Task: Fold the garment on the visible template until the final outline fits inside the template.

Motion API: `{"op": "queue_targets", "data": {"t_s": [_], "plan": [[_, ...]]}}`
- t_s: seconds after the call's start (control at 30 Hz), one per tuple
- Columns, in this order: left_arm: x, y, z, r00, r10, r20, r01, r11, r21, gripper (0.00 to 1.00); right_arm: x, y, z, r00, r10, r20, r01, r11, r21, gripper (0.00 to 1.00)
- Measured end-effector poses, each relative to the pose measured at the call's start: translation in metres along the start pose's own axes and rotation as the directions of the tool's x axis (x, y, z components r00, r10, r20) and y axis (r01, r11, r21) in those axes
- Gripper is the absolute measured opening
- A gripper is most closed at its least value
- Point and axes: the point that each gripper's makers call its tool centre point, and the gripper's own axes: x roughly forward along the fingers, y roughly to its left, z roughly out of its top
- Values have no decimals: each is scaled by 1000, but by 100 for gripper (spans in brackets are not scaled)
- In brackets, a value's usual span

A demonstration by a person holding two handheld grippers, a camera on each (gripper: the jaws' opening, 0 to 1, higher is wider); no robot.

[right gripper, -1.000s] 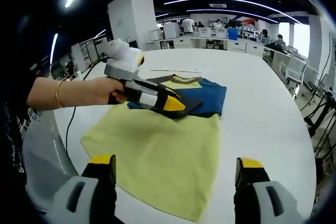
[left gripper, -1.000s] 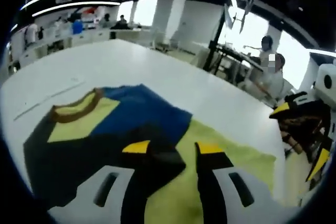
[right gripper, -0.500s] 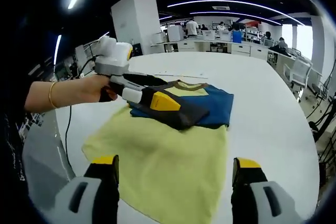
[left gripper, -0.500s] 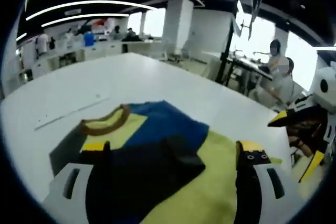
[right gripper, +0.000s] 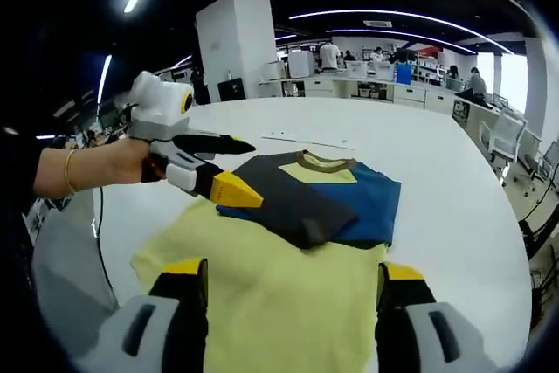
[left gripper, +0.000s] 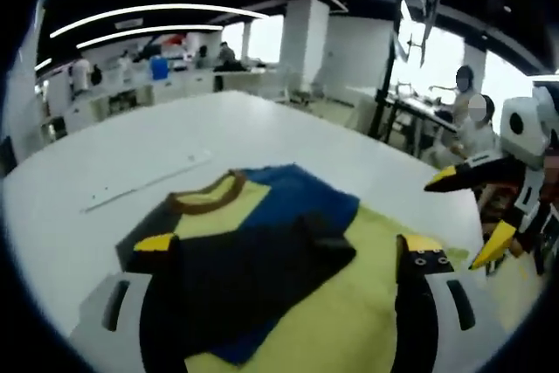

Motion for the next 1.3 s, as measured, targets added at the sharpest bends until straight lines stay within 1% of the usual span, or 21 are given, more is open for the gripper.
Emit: {"op": "queue_targets", "data": {"t_s": [0.07,0.1,0.17,0.2,0.33,0.53,0.67,0.77,0.83,0.87,0.93,1.0,1.07,1.17,1.3], "plan": [[-5,5,-1,1000,14,4,-14,1000,17,99,6,-1,3,1000,-1,-6,1,1000,-14,70],[-8,8,-2,1000,18,4,-18,1000,17,99,8,-2,5,1000,-8,-4,8,1000,-20,65],[-12,12,-4,1000,25,1,-25,1000,10,99,10,-2,11,1000,-10,10,11,999,-40,54],[-15,15,-6,1000,30,-1,-30,1000,3,99,12,-3,14,1000,-11,13,12,999,-36,51],[-25,21,-12,999,45,-8,-45,999,-5,99,23,-4,19,1000,-2,5,2,999,-45,52],[-37,26,-16,998,61,-11,-61,998,-13,99,37,-3,23,1000,13,-6,-13,998,-57,52],[-46,28,-18,998,68,-10,-68,997,-21,98,49,-7,22,1000,14,-18,-15,998,-69,50],[-53,28,-19,997,75,-5,-75,997,-22,98,58,-6,18,999,29,-42,-32,996,-85,48],[-57,28,-20,997,76,-6,-76,997,-22,97,62,-6,16,999,23,-48,-27,997,-77,47],[-59,28,-21,997,77,-7,-77,997,-21,97,65,-7,14,998,20,-53,-24,997,-78,46],[-64,28,-24,996,84,-4,-84,996,-23,97,71,-9,12,998,7,-61,-13,994,-111,41],[-67,28,-26,996,89,-1,-89,995,-32,95,75,-9,11,998,0,-68,-9,992,-125,36],[-71,28,-30,996,94,2,-94,994,-54,95,81,-10,11,998,2,-67,-11,991,-135,35],[-74,28,-34,995,99,-4,-99,993,-58,94,88,-10,9,997,2,-75,-14,989,-149,34],[-82,28,-40,994,113,-10,-113,992,-59,93,98,-11,7,997,-8,-80,-5,986,-164,28]]}}
